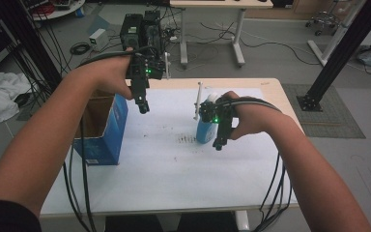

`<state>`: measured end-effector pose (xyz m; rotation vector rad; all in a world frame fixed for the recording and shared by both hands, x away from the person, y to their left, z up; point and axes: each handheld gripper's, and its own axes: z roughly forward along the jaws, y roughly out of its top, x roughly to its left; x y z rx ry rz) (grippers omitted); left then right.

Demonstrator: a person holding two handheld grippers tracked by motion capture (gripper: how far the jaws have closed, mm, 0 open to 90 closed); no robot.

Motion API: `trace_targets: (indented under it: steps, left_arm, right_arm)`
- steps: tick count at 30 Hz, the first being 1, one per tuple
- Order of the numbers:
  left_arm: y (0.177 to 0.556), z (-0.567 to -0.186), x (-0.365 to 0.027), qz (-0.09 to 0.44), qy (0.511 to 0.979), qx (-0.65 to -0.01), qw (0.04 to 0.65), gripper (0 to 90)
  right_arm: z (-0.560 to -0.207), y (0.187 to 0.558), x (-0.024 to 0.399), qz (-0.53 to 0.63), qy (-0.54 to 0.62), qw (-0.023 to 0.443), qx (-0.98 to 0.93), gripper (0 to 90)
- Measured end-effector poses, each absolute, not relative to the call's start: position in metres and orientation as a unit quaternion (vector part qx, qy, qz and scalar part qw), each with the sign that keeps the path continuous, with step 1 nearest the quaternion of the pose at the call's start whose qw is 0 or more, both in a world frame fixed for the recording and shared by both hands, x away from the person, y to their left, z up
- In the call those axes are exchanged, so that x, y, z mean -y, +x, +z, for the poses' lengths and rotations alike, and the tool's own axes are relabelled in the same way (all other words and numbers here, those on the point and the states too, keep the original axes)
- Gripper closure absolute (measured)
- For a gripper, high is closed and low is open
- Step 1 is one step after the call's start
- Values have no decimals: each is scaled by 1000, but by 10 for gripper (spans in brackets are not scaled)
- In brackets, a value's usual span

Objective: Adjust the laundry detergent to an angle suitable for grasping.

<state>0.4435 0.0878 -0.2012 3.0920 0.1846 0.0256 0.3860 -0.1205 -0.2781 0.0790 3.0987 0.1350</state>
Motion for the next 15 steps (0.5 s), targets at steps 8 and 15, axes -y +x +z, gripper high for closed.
trace_targets:
  steps: [8,15]
  left_arm:
    - [446,-201,-90,17,997,-75,17,69]
    - [444,-202,-93,16,995,-91,31,69]
  right_arm:
    - [-278,386,122,46,22,20,-999,130]
    - [-280,385,126,46,19,22,-999,130]
